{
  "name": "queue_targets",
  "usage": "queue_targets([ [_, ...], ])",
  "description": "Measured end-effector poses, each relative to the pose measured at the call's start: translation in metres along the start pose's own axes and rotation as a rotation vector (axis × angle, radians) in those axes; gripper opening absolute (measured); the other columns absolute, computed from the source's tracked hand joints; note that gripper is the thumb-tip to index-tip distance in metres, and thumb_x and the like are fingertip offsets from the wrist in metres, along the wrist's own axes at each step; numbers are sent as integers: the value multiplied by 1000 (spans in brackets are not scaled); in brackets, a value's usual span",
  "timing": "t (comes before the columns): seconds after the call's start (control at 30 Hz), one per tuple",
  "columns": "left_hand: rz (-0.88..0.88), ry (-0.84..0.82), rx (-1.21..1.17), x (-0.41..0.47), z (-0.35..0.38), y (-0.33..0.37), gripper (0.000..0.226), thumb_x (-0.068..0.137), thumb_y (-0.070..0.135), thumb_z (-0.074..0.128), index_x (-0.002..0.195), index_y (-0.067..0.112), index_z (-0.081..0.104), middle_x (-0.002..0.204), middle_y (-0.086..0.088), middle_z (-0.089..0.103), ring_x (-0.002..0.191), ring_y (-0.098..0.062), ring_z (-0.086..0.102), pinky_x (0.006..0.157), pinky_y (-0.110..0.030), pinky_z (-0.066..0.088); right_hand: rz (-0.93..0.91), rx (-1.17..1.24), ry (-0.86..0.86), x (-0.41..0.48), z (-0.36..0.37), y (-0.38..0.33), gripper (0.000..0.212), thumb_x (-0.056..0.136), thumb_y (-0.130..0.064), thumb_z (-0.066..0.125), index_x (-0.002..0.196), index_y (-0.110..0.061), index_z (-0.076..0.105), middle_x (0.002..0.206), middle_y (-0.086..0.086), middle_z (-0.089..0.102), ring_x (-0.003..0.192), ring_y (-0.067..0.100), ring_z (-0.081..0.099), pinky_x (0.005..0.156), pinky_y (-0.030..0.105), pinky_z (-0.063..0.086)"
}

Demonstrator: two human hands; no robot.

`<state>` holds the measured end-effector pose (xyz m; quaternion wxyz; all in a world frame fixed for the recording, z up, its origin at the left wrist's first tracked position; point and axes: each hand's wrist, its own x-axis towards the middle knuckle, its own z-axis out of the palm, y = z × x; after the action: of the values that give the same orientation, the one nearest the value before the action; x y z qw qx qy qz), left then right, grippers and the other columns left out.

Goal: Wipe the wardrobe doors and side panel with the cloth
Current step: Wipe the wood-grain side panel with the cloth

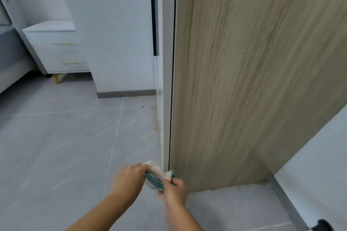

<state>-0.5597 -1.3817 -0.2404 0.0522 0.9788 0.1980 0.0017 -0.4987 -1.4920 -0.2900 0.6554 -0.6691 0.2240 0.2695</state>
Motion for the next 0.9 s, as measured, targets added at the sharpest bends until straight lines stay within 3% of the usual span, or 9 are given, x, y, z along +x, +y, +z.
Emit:
queue_targets([
  [0.03,-25,-33,-19,4,12,-2,15,81,20,70,91,29,66,75,9,57,62,-15,60,53,-24,36,63,30,9,8,5,9,5,85,-3,64,87,-7,61,87,13,65,74,25,64,50,28,51],
  [0.1,-5,-63,-26,15,36,-6,18,95,19,49,107,24,61,88,7,49,77,-17,55,65,-25,36,161,124,29,24,10,21,6,87,4,59,91,0,62,85,16,63,70,28,62,45,26,49],
  [0.27,124,-221,-38,28,67,5,31,94,15,45,119,28,59,111,1,57,106,-18,57,72,-22,29,323,296,102,56,14,45,17,87,16,48,77,4,55,67,15,56,53,28,51,48,30,43],
  [0.4,194,-258,-14,38,80,2,42,94,11,42,124,37,55,99,12,53,104,-14,54,68,-18,24,389,425,126,71,26,60,22,89,14,47,71,2,52,66,16,55,53,26,49,42,26,45],
  [0.53,204,-293,-95,43,90,-3,42,96,12,40,115,48,48,73,15,28,103,-11,51,65,-20,31,401,561,184,82,37,68,18,90,11,50,76,-2,52,75,16,54,63,28,51,52,32,43],
  [0.6,184,-296,-95,47,105,-14,43,93,9,41,116,43,55,76,11,33,95,-11,48,62,-20,32,409,615,212,84,40,70,21,89,12,51,74,-3,51,74,15,53,63,27,50,53,31,42],
  [0.8,144,-251,-76,52,128,-30,34,90,13,45,114,33,61,102,6,57,104,-17,56,69,-25,31,411,691,255,78,41,64,13,86,16,53,87,4,56,77,15,56,65,24,51,52,30,49],
  [0.9,176,-203,-65,50,116,-29,18,86,17,57,98,27,67,91,5,60,90,-18,61,61,-26,32,396,685,275,73,40,56,17,85,19,53,95,6,57,84,18,57,67,25,51,61,32,48],
])
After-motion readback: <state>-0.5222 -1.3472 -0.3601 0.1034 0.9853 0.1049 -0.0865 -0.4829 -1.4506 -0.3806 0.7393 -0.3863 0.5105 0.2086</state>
